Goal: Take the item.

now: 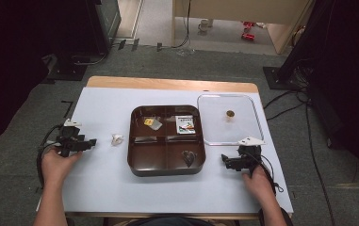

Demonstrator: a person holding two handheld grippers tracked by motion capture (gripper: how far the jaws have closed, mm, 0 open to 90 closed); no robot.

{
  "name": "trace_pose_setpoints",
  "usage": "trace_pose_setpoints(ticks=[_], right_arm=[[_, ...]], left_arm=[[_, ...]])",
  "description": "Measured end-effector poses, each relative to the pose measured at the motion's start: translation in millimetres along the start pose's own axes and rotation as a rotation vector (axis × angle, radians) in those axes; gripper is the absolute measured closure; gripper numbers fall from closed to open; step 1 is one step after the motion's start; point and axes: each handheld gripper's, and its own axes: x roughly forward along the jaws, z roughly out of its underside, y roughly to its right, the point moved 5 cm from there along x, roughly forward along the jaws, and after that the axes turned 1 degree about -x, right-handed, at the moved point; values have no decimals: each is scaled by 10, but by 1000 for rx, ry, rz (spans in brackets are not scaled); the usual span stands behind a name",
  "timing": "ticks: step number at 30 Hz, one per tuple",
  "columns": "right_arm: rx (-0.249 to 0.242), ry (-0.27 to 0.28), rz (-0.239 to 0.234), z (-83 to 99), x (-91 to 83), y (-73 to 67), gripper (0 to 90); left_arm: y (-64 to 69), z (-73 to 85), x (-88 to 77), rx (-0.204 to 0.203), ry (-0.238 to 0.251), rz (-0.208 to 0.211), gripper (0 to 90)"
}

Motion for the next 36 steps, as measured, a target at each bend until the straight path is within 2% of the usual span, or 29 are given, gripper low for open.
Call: trace_pose_setpoints(ticks=[4,7,11,16,23,36], right_arm=[[0,0,0,0,0,0,0],[-1,-1,0,0,-1,0,0],[-1,-1,0,0,-1,1,0],[-1,-1,0,0,-1,0,0],[-1,-1,0,0,-1,0,0],[-1,-1,0,0,-1,1,0]], left_arm=[[19,9,17,34,-3,-10,421],[60,28,35,58,7,-23,357],[56,57,33,51,39,-23,354],[66,141,34,45,134,-34,350],[72,162,38,37,162,-40,347],[73,177,40,36,180,-42,344]])
